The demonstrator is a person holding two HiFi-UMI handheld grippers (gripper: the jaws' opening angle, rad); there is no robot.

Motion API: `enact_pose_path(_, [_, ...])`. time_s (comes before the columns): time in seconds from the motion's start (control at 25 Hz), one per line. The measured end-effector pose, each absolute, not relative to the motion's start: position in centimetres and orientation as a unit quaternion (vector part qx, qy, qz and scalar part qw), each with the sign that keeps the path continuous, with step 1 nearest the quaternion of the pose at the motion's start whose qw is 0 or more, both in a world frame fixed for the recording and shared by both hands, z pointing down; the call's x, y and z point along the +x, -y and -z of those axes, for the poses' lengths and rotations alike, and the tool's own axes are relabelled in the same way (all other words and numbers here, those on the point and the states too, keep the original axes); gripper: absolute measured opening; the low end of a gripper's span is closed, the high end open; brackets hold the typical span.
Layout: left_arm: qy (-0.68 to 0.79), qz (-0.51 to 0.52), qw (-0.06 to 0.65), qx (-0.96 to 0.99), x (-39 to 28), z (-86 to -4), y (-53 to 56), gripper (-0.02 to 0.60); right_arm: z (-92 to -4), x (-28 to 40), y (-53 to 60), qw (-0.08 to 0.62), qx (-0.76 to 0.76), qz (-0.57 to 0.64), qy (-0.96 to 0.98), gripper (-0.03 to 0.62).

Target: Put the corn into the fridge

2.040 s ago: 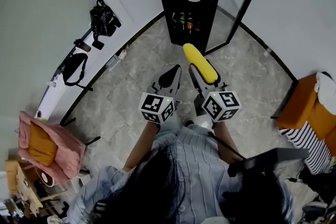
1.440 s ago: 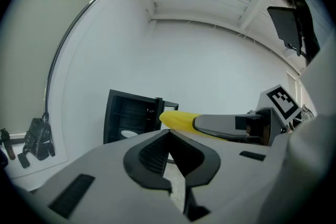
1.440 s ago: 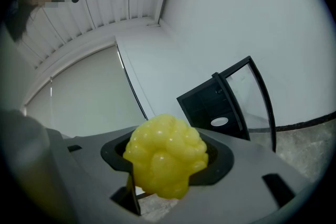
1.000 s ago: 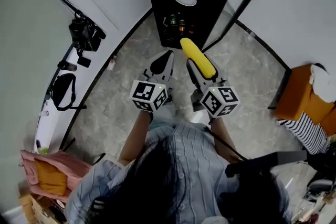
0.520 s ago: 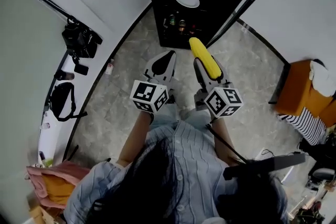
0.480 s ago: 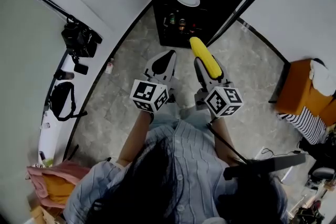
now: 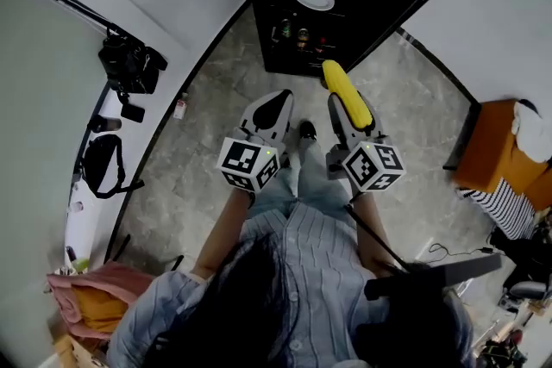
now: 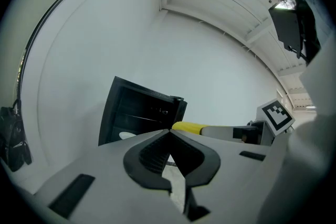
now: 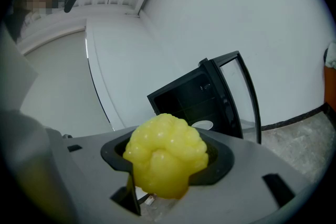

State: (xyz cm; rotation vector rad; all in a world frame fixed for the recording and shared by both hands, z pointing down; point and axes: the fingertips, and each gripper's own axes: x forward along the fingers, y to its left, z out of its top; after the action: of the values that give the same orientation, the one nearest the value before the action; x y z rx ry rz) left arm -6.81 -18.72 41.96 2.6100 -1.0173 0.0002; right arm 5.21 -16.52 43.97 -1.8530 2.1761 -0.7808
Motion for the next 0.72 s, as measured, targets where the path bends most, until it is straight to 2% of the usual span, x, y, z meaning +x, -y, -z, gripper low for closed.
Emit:
enact_pose_path(0.48, [0.387, -0.019, 0.156, 0.908, -5.4, -42.8, 25.5, 0.006, -47.3, 8.2, 26.9, 0.033, -0.606, 0.25, -0.754, 0.259])
enact_pose_path(0.72, [0.403, -0.021, 0.175, 0.898, -4.6, -45.6, 29.6, 0.006, -51.5, 9.2, 32.0, -0.003, -0.598, 0.26, -0.758, 0.259])
